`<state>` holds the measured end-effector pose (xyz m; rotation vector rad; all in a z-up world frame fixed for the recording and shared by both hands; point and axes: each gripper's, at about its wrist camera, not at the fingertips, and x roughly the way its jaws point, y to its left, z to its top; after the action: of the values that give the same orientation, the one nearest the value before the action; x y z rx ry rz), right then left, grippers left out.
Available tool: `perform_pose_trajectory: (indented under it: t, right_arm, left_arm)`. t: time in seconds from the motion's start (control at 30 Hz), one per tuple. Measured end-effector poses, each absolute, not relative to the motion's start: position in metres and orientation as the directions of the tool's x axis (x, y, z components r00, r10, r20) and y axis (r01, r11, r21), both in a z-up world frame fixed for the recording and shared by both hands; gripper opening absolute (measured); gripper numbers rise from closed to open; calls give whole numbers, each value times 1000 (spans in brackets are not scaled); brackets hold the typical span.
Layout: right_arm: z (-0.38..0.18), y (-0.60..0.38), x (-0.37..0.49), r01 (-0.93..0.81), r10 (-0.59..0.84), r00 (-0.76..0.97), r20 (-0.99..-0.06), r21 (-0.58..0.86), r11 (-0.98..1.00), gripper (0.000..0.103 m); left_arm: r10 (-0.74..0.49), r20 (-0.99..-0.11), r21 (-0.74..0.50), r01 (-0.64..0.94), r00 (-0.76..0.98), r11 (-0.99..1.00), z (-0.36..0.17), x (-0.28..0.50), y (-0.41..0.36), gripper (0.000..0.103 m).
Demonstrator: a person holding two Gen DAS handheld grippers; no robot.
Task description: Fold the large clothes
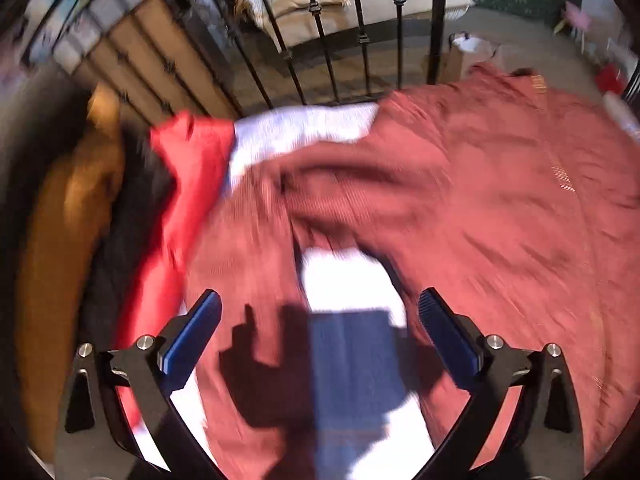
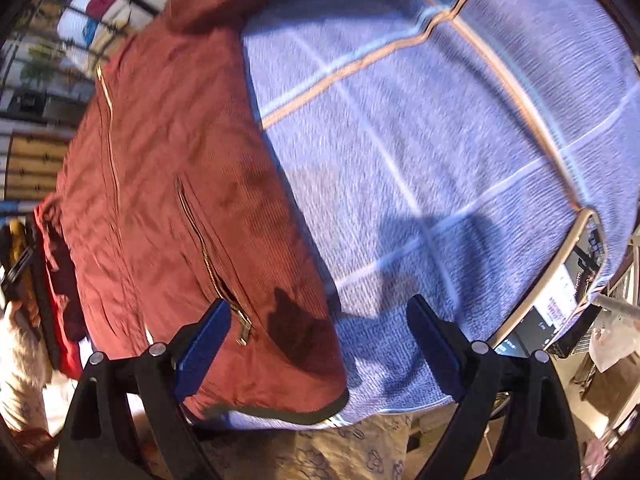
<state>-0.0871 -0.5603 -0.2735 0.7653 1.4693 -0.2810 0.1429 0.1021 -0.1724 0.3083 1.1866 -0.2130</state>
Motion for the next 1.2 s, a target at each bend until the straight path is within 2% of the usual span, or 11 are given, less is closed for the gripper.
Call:
perform_pose_trajectory:
  t: [0.07,0.37,0.47,0.53,0.67,0.73,0.87,1.03,1.1,1.17,1.2]
  right_arm:
    - [-283,-557,-91,591,302,99,-948,300,749,88]
    - [-320,-519,-95,500,396,3,-918,344,794,84]
    - [-325,-502,-95,475,391,-5,-920,342,811,66]
    - [-323,-496,-95,482,443,21,-896,398,781,29]
    - [-303,-497,-92,531,549,111,-829,516,672,16]
    - [-280,-493,-88,496,606,175,-776,602,626,13]
    - [-216,-494,-87,455,705,349,-617,769,448,12]
    - [-152,-492,-113,360,792,435,-427,889,282,11]
    - [-179,-496,-132,450,742,370,-559,807,383,11]
    - [-225,-497,-144,541,532,169,-829,530,654,12]
    - [-242,-498,-148,579,494,140,-858,475,663,14]
  left_arm:
    - [-92,-948,13,326,304,945,-170,105,117,97]
    - [-130,-990,-95,431,53,897,-240,-55,107,97]
    - [-117,-992,-83,436,51,896,-256,-75,78,97]
    - [-94,-988,-31,446,120,895,-257,-75,61,97]
    - [-158,-984,-112,422,76,900,-248,-53,32,45]
    - [-178,-976,-104,458,122,883,-224,-46,18,33]
    - [-326,-909,-203,409,258,890,-128,-24,33,14]
    - [-290,-871,-102,432,396,896,-28,-23,89,14]
    - [-216,-894,-26,436,392,899,-38,-35,97,16]
    - [-163,-920,6,429,356,903,-71,-42,98,41]
    - [-135,-932,20,420,336,907,-93,-44,104,50]
